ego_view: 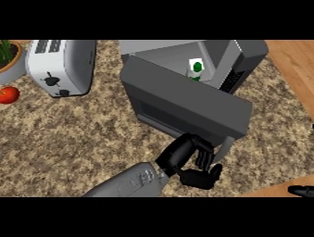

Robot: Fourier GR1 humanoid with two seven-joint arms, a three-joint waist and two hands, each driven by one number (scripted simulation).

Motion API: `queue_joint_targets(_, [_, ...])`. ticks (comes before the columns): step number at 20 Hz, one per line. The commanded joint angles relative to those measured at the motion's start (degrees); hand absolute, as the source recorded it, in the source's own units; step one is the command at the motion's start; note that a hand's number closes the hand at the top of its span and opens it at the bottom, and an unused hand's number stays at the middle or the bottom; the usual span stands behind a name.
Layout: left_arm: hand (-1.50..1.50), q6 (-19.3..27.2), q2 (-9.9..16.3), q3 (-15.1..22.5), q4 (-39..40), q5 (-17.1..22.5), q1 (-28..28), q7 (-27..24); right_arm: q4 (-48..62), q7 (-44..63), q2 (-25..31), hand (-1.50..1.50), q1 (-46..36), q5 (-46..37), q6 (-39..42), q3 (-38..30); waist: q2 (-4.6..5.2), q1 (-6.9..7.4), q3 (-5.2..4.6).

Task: Pick up the milk, place it into the microwave and close the microwave

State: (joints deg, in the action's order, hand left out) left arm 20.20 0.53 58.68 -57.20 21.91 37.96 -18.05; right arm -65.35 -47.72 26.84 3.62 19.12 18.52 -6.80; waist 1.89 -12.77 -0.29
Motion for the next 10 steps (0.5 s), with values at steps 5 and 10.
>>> queue_joint_targets(5, [1.50,3.98,-0.51,-2.26,2.45,5.15,9.18,-0.06,-3.17,0.71,1.60,-1.50,-2.42,1.39,3.11,1.01,0.94,-4.03,0.12])
queue_joint_targets(10, [1.50,5.40,-0.50,-3.37,4.56,7.79,13.83,0.98,-4.64,2.12,3.65,-1.50,-4.35,2.62,4.88,1.24,1.52,-6.16,0.23])
